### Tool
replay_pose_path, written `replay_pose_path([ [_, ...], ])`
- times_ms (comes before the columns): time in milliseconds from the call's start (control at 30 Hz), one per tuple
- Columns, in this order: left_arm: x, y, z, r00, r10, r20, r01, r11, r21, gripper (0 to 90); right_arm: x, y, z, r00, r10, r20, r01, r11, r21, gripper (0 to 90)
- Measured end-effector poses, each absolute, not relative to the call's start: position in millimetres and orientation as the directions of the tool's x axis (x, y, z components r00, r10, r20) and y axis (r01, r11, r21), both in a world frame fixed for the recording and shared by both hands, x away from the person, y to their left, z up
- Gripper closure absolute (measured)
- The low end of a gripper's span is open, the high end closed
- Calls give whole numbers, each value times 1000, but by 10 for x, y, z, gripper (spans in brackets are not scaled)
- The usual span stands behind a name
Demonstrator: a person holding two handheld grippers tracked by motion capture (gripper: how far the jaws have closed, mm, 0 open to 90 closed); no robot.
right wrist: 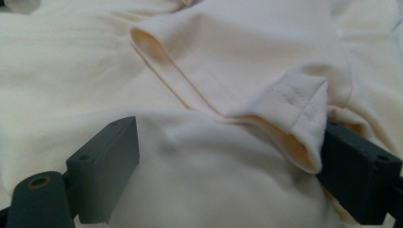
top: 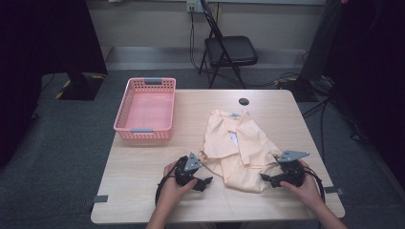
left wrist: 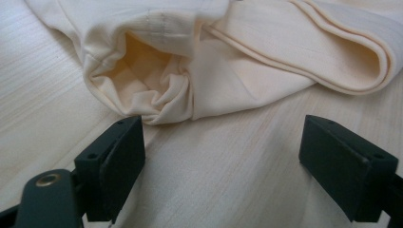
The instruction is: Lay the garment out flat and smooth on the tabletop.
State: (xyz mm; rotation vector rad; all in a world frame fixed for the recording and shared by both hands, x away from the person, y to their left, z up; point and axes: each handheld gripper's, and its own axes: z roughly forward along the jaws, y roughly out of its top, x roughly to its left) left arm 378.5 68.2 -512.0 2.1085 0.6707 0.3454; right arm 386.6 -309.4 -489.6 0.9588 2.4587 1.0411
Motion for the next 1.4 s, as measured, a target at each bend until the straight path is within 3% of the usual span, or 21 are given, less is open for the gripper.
replay_pose_path([
  [333,3784,683,-5120,816,578,0,336,-474,814,154,3961,-2935,-4580,-756,654,-9,418,494,762,118],
  [433,3784,683,-5120,816,578,-1,337,-474,814,154,3996,-2848,-4560,-762,648,4,413,481,773,155],
  [467,3784,683,-5120,816,578,-1,337,-474,814,154,4016,-2790,-4581,-763,646,12,411,471,780,233],
  [500,3784,683,-5120,816,579,-1,337,-473,814,154,4016,-2790,-4581,-763,646,12,411,471,780,233],
  [700,3783,683,-5120,816,579,-1,337,-474,814,154,4070,-2661,-4723,-785,617,54,428,477,768,444],
  [967,3783,683,-5120,815,579,-1,337,-474,814,154,4047,-2502,-4843,-806,592,2,398,539,742,509],
  [1067,3782,683,-5120,815,580,-1,338,-473,814,154,4065,-2468,-4897,-802,597,-21,398,560,726,606],
  [1233,3780,684,-5120,814,581,-1,338,-472,814,154,4116,-2533,-4863,-796,606,12,414,529,741,845],
  [1400,3780,684,-5120,814,581,-1,339,-472,814,154,4161,-2634,-4787,-787,614,64,441,487,754,867],
])
